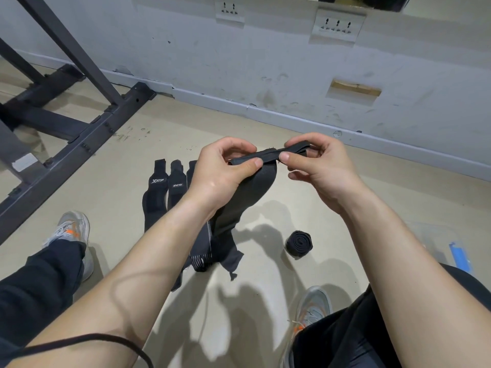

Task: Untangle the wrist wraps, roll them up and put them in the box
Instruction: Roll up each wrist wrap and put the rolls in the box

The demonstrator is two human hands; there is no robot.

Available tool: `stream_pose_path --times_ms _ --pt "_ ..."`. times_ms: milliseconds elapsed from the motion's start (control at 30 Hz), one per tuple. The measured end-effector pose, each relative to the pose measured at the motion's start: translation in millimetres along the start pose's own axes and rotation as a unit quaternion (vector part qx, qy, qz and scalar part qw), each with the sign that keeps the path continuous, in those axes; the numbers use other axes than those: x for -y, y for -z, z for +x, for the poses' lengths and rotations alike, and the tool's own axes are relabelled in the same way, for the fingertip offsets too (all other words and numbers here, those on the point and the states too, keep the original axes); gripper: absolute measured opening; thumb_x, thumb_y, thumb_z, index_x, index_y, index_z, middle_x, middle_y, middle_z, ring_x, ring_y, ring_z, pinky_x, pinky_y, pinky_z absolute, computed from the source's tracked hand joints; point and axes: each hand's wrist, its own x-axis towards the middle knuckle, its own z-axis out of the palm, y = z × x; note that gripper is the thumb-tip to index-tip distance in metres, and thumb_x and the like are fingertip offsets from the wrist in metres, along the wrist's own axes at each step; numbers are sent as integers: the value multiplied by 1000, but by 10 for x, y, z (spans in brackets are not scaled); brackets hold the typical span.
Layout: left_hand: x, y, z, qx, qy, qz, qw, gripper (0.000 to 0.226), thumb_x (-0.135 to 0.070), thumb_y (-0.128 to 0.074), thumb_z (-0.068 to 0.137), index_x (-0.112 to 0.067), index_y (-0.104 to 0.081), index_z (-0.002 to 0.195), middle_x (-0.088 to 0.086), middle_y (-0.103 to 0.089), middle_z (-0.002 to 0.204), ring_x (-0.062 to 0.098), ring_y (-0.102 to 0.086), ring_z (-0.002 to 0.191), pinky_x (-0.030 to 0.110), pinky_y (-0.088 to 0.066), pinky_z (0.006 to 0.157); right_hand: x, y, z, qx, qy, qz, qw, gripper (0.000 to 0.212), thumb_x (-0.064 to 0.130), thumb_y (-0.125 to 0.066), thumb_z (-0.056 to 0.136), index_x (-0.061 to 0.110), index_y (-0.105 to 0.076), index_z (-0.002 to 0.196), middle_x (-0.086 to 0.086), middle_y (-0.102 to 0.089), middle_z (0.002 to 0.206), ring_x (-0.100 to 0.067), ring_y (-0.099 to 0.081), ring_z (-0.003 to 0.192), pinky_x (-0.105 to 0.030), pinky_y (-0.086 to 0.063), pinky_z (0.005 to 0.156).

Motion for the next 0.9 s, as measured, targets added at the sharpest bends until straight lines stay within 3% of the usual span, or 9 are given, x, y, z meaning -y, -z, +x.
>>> stream_pose_path --times_ms 100,233,333,400,500,567,700,800,900 --pt "4 17 5 -10 15 -23 1000 19 -5 -83 84 -19 -73 93 -10 -73 86 1 -67 78 16 -52 74 6 42 -13 40 -27 17 999 25 5 -77 86 18 -69 106 -3 -70 90 -19 -69 75 -31 -56 59" --pt "24 84 14 19 46 -68 996 18 -4 -82 84 -18 -75 93 -11 -75 87 5 -71 85 19 -53 79 -19 42 -12 112 -28 43 992 53 3 -83 72 26 -68 116 -1 -65 105 -20 -66 84 -29 -55 70" --pt "27 124 21 33 65 -111 991 21 -9 -86 75 -18 -76 91 -2 -76 93 17 -72 90 30 -55 85 -36 17 12 107 6 28 994 43 -2 -82 74 26 -71 104 5 -68 96 -17 -63 76 -28 -51 67" --pt "17 134 17 40 82 -132 987 20 -11 -84 73 -18 -76 89 0 -76 90 19 -71 84 29 -55 79 -18 29 29 83 25 46 995 33 -5 -77 79 22 -71 98 2 -68 90 -16 -63 70 -28 -51 64" --pt "-16 123 -10 45 113 -170 978 15 -1 -78 85 -13 -73 92 1 -74 81 15 -70 70 24 -54 66 33 44 0 85 12 72 994 34 -5 -69 88 19 -66 111 2 -66 77 -16 -66 70 -28 -54 64" --pt "-23 107 -20 49 111 -171 978 14 1 -74 88 -12 -72 94 3 -73 83 15 -70 70 23 -54 67 31 27 -31 105 1 49 993 39 6 -75 84 21 -63 119 6 -68 78 -16 -67 74 -30 -56 65" --pt "-46 90 -47 57 114 -193 973 14 3 -71 89 -10 -71 96 2 -73 80 14 -69 67 21 -54 65 37 16 -21 54 18 36 998 24 3 -76 86 13 -67 106 -1 -70 80 -16 -68 67 -27 -56 63" --pt "-57 105 -51 75 117 -227 964 15 4 -67 91 -9 -69 97 5 -73 81 15 -70 66 22 -56 65 61 49 -9 34 -10 87 996 8 3 -63 95 9 -67 96 -1 -70 72 -13 -67 62 -22 -56 60" --pt "-56 110 -50 99 113 -258 954 15 1 -67 86 -9 -67 97 8 -74 83 18 -70 69 24 -58 69 79 21 -17 31 -74 156 984 14 6 -55 101 9 -67 93 -4 -68 68 -15 -66 60 -24 -57 59"
